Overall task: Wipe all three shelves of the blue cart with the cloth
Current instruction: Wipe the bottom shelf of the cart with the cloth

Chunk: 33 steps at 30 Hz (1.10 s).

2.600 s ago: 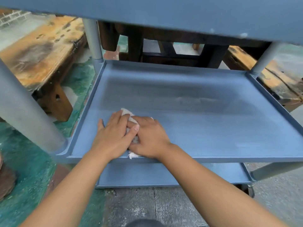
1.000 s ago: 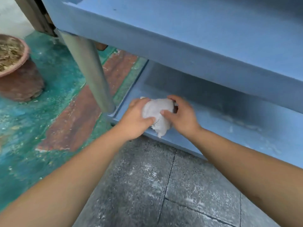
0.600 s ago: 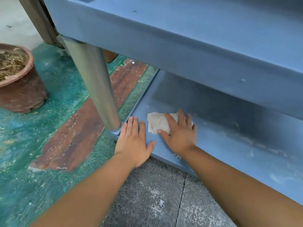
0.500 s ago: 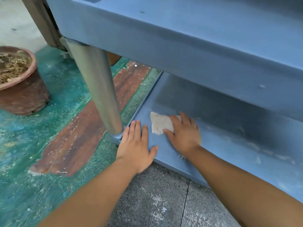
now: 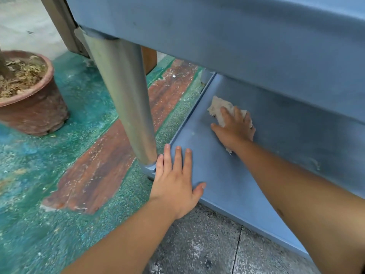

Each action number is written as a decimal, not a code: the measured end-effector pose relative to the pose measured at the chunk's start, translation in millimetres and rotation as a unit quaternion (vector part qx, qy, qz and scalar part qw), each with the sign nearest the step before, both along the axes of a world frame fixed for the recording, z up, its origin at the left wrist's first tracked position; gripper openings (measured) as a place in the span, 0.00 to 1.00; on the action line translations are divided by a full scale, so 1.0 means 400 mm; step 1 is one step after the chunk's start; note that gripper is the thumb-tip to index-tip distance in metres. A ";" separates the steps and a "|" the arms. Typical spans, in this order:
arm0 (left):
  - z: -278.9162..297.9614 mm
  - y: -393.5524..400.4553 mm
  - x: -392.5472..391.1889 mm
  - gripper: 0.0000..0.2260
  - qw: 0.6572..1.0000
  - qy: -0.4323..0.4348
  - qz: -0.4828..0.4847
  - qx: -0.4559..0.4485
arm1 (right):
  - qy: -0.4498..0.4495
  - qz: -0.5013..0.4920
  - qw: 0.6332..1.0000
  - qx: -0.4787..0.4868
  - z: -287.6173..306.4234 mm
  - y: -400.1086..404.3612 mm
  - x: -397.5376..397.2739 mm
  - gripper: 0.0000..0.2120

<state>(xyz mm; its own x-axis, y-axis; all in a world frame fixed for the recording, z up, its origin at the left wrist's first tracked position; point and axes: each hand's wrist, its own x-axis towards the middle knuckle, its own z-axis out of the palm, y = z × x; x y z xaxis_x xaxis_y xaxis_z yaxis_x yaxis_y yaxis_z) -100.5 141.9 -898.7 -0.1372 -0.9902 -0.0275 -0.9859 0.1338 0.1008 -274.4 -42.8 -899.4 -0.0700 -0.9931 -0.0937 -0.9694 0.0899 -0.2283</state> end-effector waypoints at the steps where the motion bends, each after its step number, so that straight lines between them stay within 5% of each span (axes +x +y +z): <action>1: -0.001 -0.001 0.000 0.39 1.000 -0.001 0.001 -0.004 | -0.006 0.020 1.000 -0.004 -0.002 0.003 0.000 0.33; 6: -0.003 0.001 -0.004 0.41 1.000 -0.001 0.004 -0.014 | 0.008 0.198 0.979 -0.040 0.009 0.057 0.078 0.29; 13: -0.007 0.010 0.003 0.44 0.998 0.058 0.001 -0.018 | -0.103 0.283 0.951 -0.070 0.047 0.239 0.121 0.20; 22: -0.016 0.032 0.029 0.43 0.988 0.143 -0.052 -0.029 | -0.046 0.384 0.919 -0.072 0.052 0.351 0.051 0.21; 26: 0.000 -0.006 -0.062 0.41 0.991 0.131 -0.017 -0.031 | -0.037 0.262 0.956 -0.128 0.079 0.269 -0.087 0.22; 29: 0.005 -0.046 -0.114 0.37 0.995 0.080 -0.050 -0.011 | -0.020 0.052 0.986 -0.160 0.102 0.186 -0.275 0.21; 33: -0.019 -0.072 -0.137 0.35 0.997 0.013 -0.067 0.039 | -0.026 -0.208 0.974 -0.088 0.101 0.150 -0.508 0.25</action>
<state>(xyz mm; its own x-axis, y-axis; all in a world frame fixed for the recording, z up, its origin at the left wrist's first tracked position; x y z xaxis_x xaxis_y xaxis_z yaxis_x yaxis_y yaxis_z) -155.2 113.1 -906.4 -0.2696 -0.9579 -0.0986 -0.9565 0.2546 0.1422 -477.4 17.3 -859.1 -0.4700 -0.8806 0.0607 -0.8441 0.4283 -0.3227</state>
